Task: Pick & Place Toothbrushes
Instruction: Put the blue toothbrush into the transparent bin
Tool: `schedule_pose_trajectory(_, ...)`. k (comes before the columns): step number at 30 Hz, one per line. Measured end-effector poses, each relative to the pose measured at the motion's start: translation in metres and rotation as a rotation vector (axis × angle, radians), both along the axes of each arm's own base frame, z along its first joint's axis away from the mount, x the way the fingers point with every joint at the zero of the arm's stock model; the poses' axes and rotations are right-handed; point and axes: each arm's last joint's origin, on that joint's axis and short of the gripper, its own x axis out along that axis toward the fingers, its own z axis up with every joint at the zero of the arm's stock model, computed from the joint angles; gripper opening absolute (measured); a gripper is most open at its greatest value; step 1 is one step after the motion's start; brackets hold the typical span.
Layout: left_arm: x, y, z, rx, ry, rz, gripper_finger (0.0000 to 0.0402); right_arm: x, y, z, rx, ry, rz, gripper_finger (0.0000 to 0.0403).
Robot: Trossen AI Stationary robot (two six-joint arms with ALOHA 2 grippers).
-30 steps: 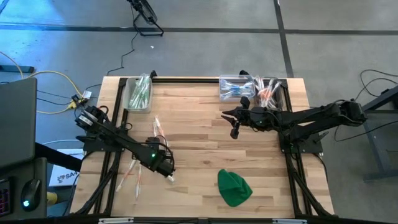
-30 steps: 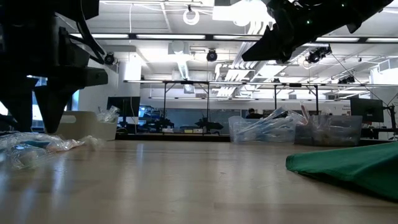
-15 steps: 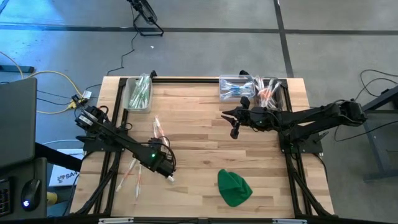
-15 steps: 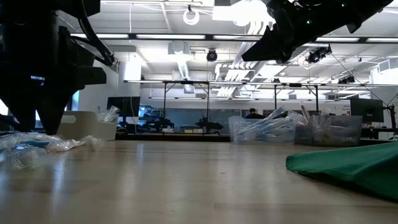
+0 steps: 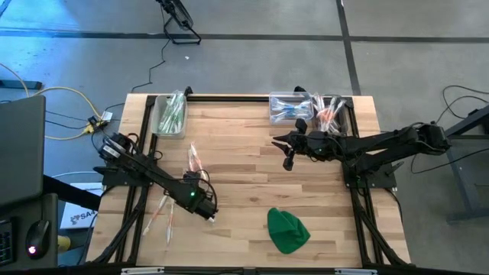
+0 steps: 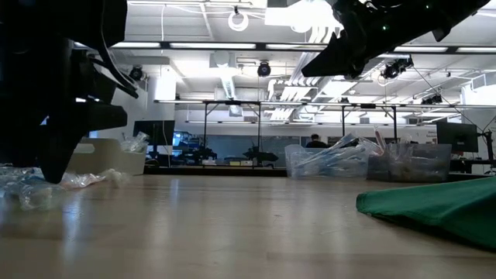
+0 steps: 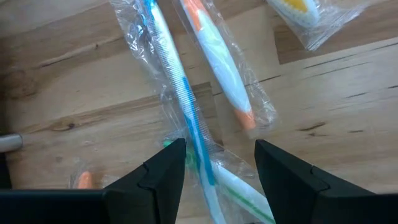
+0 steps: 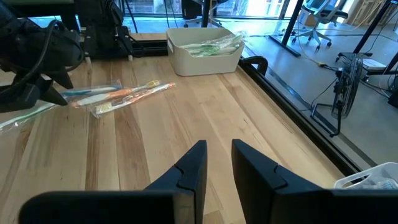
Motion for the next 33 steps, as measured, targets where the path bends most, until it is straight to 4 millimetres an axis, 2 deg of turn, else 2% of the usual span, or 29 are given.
schedule_pose_trajectory(33, 0.0020, -0.0010, -0.0006, -0.007, -0.029, 0.025, 0.0187, 0.0000, 0.0000, 0.0000, 0.000, 0.000, 0.000, 0.0066)
